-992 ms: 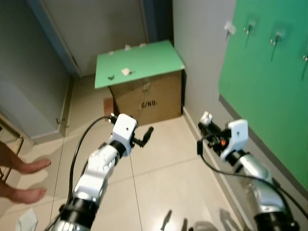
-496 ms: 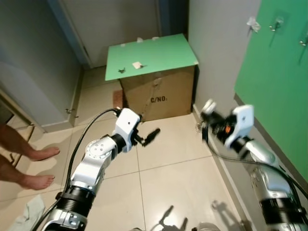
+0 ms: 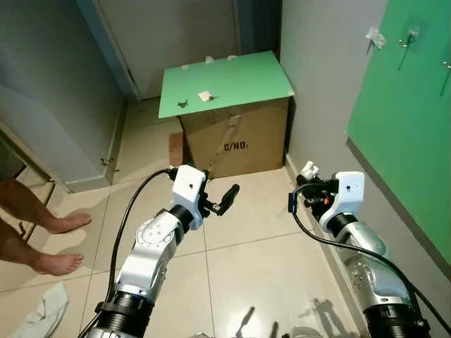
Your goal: Hang keys on a hook
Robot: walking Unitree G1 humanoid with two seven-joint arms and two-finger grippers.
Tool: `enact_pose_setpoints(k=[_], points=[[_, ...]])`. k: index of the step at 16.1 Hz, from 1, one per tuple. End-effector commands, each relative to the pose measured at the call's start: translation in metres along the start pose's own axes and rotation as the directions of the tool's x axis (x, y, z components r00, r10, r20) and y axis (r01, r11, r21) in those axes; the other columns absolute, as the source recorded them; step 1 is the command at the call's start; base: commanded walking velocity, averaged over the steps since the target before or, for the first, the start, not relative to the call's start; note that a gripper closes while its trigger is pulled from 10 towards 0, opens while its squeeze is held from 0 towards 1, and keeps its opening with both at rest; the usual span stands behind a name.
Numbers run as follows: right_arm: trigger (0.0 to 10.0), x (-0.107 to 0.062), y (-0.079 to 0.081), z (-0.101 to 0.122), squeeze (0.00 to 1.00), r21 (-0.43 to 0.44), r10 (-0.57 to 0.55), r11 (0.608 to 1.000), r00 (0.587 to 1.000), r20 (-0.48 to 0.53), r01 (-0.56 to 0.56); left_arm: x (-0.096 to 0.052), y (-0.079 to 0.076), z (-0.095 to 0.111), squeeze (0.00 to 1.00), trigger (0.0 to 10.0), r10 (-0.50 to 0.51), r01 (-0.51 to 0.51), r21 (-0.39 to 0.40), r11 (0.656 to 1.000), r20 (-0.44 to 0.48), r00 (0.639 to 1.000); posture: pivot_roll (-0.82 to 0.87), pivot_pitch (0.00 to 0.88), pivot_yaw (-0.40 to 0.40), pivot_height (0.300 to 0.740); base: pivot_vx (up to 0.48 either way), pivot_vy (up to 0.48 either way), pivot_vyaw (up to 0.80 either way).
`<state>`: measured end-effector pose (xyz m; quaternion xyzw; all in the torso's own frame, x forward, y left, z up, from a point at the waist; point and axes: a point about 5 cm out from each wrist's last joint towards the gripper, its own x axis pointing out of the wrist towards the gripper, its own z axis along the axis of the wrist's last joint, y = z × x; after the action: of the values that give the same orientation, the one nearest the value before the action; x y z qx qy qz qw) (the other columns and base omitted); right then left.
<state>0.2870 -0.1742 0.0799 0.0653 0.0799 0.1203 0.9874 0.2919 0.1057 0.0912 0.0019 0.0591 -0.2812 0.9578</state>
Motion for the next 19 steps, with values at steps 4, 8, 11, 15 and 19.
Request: enact_pose_setpoints(k=[4, 8, 11, 15, 19], points=[[0.0, 0.004, 0.012, 0.026, 0.0, 0.025, 0.132, 0.991, 0.988, 0.075, -0.135, 0.0, 0.013, 0.008, 0.0, 10.0, -0.097, 0.099, 0.063, 0.993, -0.037, 0.995, -0.28, 0.0, 0.159, 0.74, 0.0, 0.0, 0.0], [0.0, 0.006, 0.014, 0.053, 0.0, -0.003, 0.283, 0.959, 0.955, 0.09, -0.284, 0.003, 0.022, 0.016, 0.0, 10.0, -0.238, 0.249, 0.098, 0.964, -0.115, 0.964, -0.29, 0.0, 0.165, 0.74, 0.0, 0.0, 0.0], [0.0, 0.005, 0.008, 0.067, 0.0, -0.034, 0.378, 0.926, 0.924, 0.053, -0.377, 0.004, 0.025, 0.02, 0.0, 10.0, -0.363, 0.387, 0.116, 0.915, -0.185, 0.913, -0.3, 0.0, 0.163, 0.74, 0.0, 0.0, 0.0], [0.0, 0.002, 0.01, 0.072, 0.0, -0.043, 0.444, 0.895, 0.896, 0.023, -0.443, 0.005, 0.026, 0.033, 0.0, 10.0, -0.43, 0.46, 0.142, 0.876, -0.198, 0.881, -0.3, 0.0, 0.162, 0.74, 0.0, 0.0, 0.0], [0.0, 0.0, 0.008, 0.073, 0.0, -0.031, 0.472, 0.881, 0.881, 0.01, -0.472, 0.002, 0.028, 0.056, 0.0, 10.0, -0.479, 0.51, 0.179, 0.841, -0.188, 0.857, -0.3, 0.0, 0.164, 0.74, 0.0, 0.0, 0.0]])
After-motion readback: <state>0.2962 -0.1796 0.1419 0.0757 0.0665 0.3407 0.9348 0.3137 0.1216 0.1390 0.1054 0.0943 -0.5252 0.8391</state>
